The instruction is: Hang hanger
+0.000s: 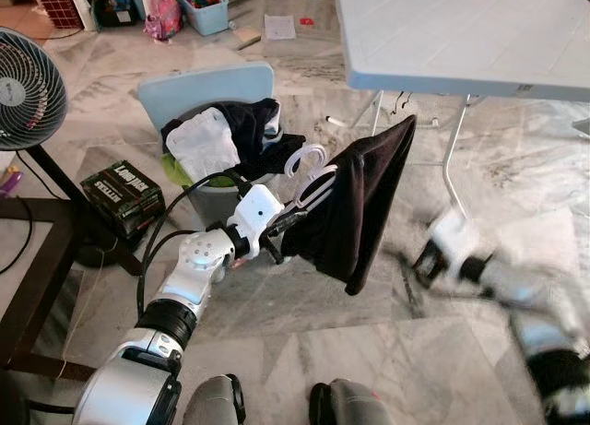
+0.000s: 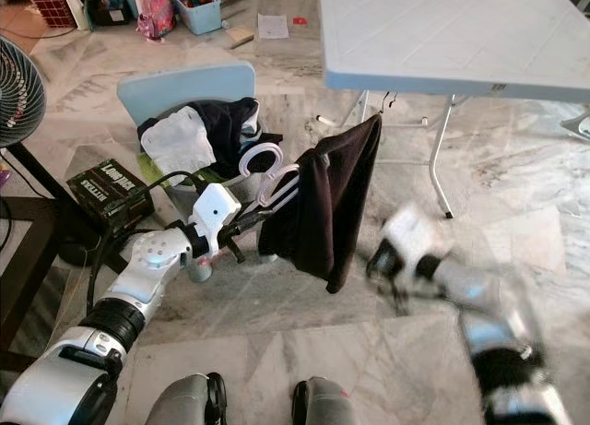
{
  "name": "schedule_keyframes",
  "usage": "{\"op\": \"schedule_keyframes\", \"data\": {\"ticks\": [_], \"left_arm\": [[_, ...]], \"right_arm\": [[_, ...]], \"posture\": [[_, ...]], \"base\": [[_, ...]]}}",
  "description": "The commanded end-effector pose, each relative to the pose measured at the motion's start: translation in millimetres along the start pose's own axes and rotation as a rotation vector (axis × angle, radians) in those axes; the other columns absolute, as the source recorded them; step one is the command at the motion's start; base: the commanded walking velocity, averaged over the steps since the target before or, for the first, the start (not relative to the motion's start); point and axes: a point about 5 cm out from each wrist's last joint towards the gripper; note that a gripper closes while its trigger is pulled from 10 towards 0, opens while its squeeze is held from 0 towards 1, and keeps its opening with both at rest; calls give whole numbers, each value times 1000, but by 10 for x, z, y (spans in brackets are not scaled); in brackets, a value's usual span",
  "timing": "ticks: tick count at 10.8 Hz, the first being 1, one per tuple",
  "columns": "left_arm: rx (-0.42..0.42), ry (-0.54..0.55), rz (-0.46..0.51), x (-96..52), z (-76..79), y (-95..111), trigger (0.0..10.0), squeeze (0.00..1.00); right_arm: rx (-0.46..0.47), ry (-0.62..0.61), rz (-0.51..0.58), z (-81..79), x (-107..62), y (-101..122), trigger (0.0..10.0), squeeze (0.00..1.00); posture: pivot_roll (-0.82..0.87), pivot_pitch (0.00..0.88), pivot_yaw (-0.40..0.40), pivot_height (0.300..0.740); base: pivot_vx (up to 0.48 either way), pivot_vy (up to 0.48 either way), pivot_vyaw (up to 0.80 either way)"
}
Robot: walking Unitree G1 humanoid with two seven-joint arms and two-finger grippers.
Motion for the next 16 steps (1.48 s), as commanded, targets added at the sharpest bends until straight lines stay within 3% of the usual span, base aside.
{"op": "schedule_keyframes", "data": {"ticks": [1, 2, 5, 6, 7, 9, 13, 16], "left_arm": [[4, -16, 95, 84, 18, 189, 0, 0], [-7, -58, 134, 124, 78, 278, 0, 0], [-8, -114, 179, 156, 160, 395, 0, 0], [-5, -132, 183, 160, 203, 406, 0, 0], [-6, -149, 183, 151, 244, 424, 0, 0], [-1, -159, 179, 140, 240, 445, 0, 0], [3, -127, 161, 113, 171, 438, 0, 0], [17, -111, 139, 93, 145, 395, 0, 0]], "right_arm": [[12, 4, 27, -54, 48, 58, 10000, 184], [30, -1, 29, -135, 124, 38, 10000, 0], [44, -64, 24, -209, 270, 35, 10000, 0], [41, -149, 42, -145, 301, 77, 8667, 0], [73, -261, 79, -29, 316, 136, 0, 0], [93, -369, 106, 108, 314, 194, 0, 0], [105, -428, 134, 182, 262, 189, 0, 0], [140, -475, 251, 249, 220, 354, 0, 0]], "posture": [[-130, 135, -35, 740], [-123, 137, -33, 740], [-109, 129, -30, 740], [-106, 129, -31, 740], [-104, 127, -29, 740], [-99, 124, -23, 740], [-105, 136, -24, 740], [-106, 142, -31, 740]], "base": [[0, 0, 0], [0, 0, 0], [0, 0, 0], [0, 0, 0], [0, 0, 0], [0, 0, 0], [0, 0, 0], [0, 0, 0]]}}
Point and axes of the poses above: a point about 5 cm out from each wrist's last joint towards the gripper, its own x axis pointing out of the wrist towards the gripper, its own y axis along the axis of the wrist's last joint, z = x × y, and after that the axes turned 11 degrees about x, right-handed
